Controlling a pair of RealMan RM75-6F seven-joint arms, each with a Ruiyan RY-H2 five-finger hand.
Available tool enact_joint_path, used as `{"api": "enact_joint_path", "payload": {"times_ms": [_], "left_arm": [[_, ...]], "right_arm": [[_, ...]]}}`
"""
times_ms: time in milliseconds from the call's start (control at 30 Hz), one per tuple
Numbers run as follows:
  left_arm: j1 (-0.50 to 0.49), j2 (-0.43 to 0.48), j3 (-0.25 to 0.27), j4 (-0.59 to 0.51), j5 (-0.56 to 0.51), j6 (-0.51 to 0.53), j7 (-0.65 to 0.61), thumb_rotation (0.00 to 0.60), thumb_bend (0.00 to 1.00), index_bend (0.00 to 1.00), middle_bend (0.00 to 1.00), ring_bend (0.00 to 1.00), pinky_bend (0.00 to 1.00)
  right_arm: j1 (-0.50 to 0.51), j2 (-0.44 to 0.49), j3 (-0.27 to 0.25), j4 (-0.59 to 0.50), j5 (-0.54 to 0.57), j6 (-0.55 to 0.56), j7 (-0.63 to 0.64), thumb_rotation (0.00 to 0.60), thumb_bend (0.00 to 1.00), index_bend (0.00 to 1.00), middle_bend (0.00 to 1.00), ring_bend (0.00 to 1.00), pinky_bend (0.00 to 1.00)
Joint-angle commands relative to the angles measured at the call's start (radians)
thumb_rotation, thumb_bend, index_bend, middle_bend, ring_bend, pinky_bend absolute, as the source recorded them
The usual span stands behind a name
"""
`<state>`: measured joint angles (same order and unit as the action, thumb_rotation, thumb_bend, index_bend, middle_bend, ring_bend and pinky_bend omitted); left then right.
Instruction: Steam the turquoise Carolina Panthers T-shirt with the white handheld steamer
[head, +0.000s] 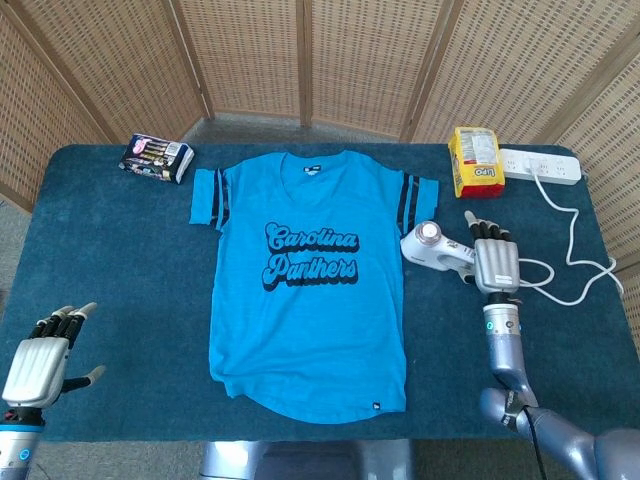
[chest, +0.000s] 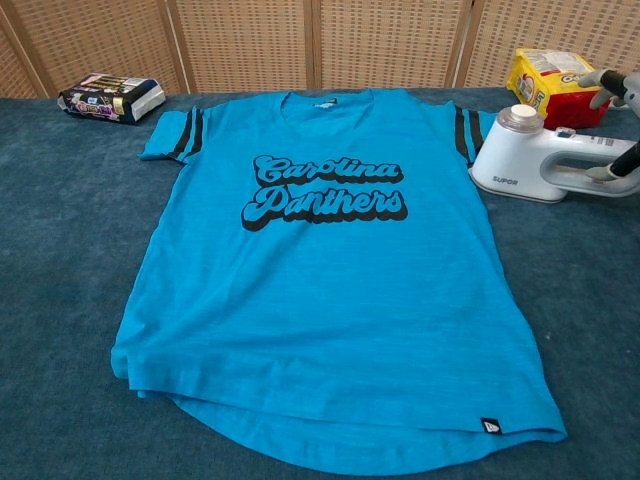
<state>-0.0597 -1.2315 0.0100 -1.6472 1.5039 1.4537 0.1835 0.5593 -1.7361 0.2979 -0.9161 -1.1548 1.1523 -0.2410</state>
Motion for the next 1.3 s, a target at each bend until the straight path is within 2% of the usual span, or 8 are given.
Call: {"api": "enact_joint_path", "payload": {"times_ms": [33, 467, 667, 1300], "left_arm": [[0.0, 0.0, 0.0, -0.001, -0.001, 0.0, 0.001, 0.481, 0.16, 0.13, 0.23, 0.15, 0.21], [-0.001, 0.001, -0.003, -0.006, -0.01, -0.001, 0.01, 0.473, 0.16, 0.13, 0.23, 0.15, 0.21], [-0.001, 0.001, -0.005, -0.009, -0.018, -0.002, 0.018, 0.475, 0.16, 0.13, 0.23, 0.15, 0.21], [0.006, 0.011, 0.002, -0.022, -0.014, 0.006, 0.022, 0.474, 0.16, 0.13, 0.23, 0.15, 0.21]], "right_arm": [[0.01, -0.019, -0.001, 0.036, -0.003, -0.005, 0.002, 0.6, 0.24, 0.1, 0.22, 0.2, 0.25], [0.036, -0.064, 0.011, 0.177, 0.008, -0.039, 0.008, 0.599, 0.24, 0.13, 0.23, 0.2, 0.25], [0.065, -0.068, 0.035, 0.26, 0.021, -0.063, 0.004, 0.599, 0.24, 0.13, 0.25, 0.21, 0.25], [0.075, -0.103, 0.041, 0.29, 0.022, -0.071, 0.037, 0.599, 0.25, 0.16, 0.26, 0.22, 0.26]]}}
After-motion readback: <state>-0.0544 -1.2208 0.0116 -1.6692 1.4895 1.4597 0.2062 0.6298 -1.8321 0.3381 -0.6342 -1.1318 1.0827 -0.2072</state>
